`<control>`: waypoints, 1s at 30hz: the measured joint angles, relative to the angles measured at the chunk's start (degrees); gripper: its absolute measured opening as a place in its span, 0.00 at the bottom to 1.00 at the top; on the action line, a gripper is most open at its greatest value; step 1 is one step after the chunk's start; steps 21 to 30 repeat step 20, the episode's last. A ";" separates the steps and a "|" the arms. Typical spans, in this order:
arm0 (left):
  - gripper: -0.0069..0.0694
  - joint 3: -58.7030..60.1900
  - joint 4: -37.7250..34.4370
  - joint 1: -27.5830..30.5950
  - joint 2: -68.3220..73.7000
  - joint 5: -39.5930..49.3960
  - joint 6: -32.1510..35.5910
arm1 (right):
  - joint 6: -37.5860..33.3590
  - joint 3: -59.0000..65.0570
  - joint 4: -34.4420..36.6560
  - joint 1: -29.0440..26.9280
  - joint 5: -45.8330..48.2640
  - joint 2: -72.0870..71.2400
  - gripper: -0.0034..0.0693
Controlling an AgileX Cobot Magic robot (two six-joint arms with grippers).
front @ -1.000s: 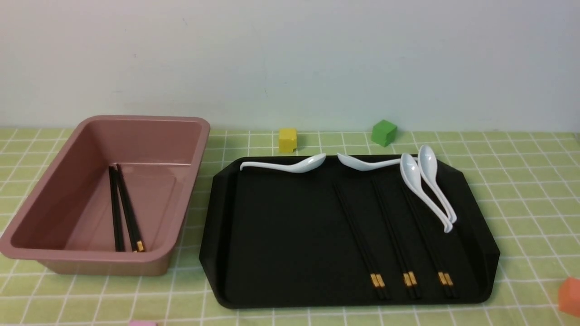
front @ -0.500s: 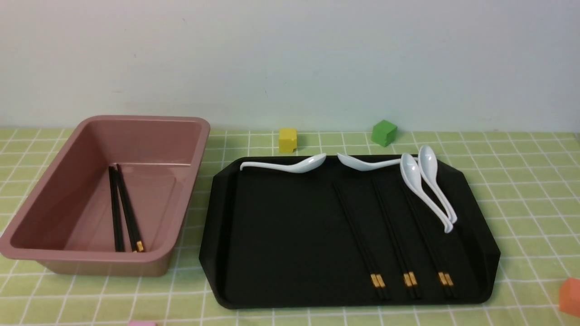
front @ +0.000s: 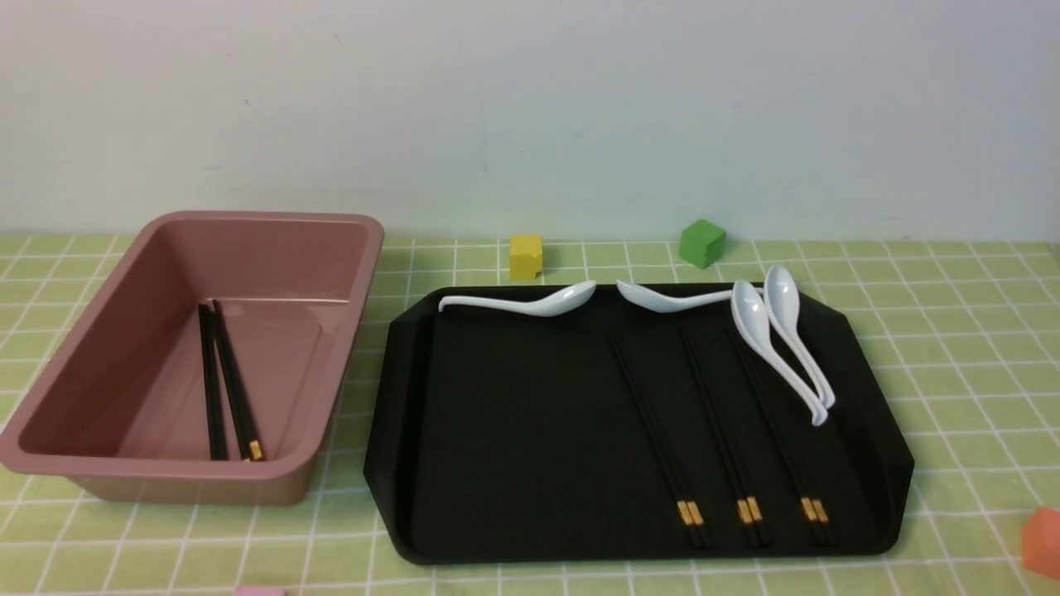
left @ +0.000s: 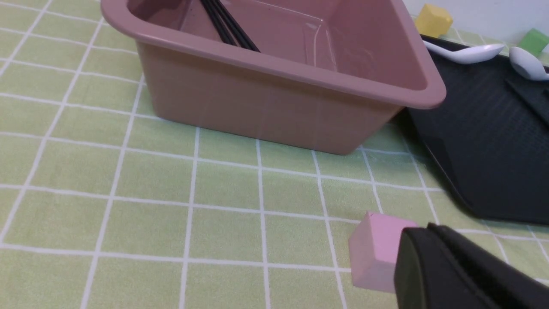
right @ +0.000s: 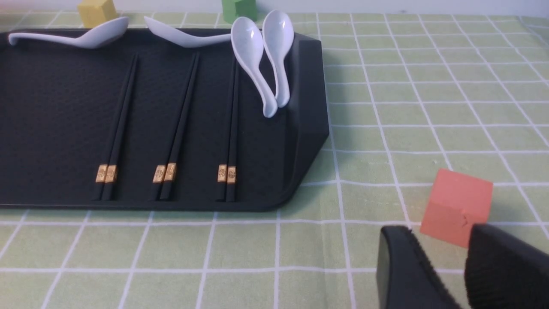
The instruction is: On green tablecloth take chopsticks from black tray and put them in box.
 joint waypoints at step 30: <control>0.13 0.00 0.06 0.00 0.00 0.00 0.00 | 0.00 0.00 0.05 0.00 0.00 0.00 0.38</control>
